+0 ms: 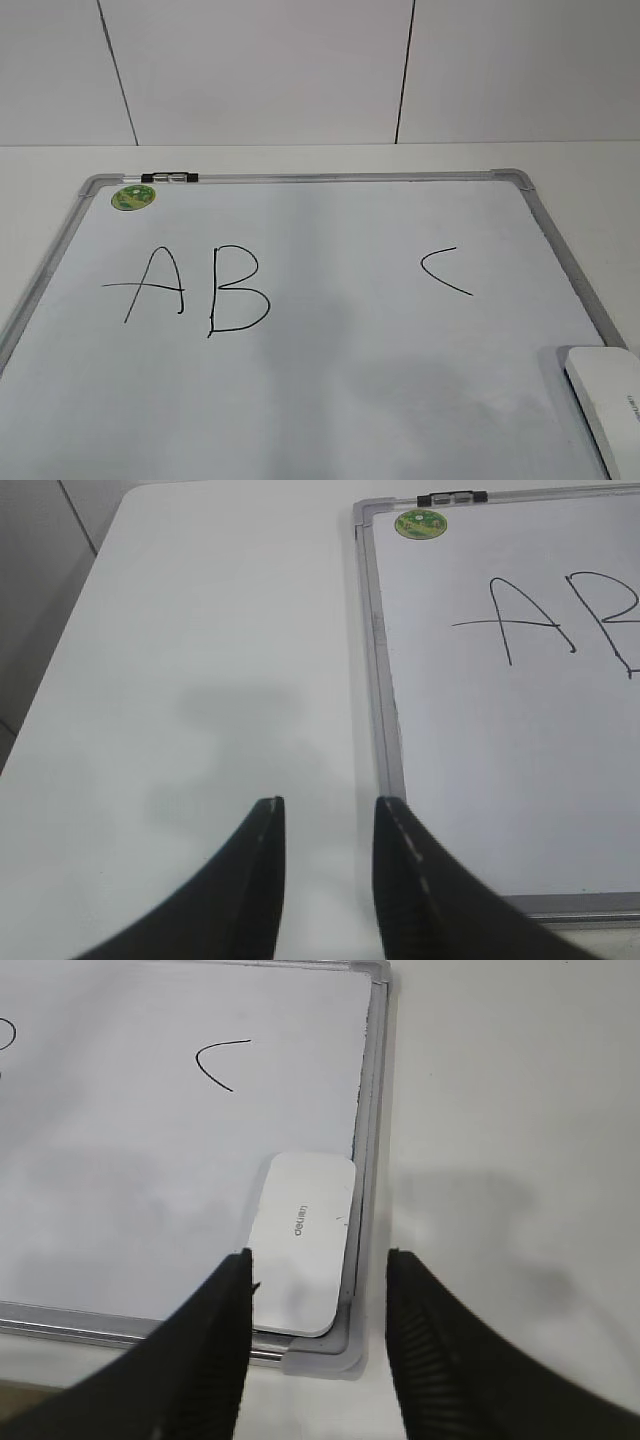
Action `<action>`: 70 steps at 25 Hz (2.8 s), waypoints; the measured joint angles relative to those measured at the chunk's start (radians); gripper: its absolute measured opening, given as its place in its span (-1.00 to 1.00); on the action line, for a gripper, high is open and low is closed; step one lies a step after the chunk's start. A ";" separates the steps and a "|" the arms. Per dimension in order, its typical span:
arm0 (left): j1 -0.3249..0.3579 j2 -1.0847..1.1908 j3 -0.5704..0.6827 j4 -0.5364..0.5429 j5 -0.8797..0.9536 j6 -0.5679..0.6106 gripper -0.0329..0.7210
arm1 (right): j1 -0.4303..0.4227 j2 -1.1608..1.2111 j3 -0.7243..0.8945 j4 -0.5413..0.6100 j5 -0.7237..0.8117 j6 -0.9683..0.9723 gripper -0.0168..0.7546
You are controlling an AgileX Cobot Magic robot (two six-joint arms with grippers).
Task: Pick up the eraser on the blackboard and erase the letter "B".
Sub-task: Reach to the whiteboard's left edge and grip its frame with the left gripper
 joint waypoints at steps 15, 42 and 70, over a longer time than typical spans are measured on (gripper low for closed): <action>0.000 0.000 0.000 0.000 -0.002 0.000 -0.31 | 0.000 0.151 -0.018 0.078 -0.005 0.110 -0.04; 0.000 0.172 0.000 -0.026 -0.002 0.000 -0.31 | 0.000 0.887 -0.290 0.128 0.093 0.110 0.59; 0.000 1.506 -0.601 -0.026 -0.076 0.008 -0.31 | 0.000 0.985 -0.351 0.128 0.093 0.110 0.58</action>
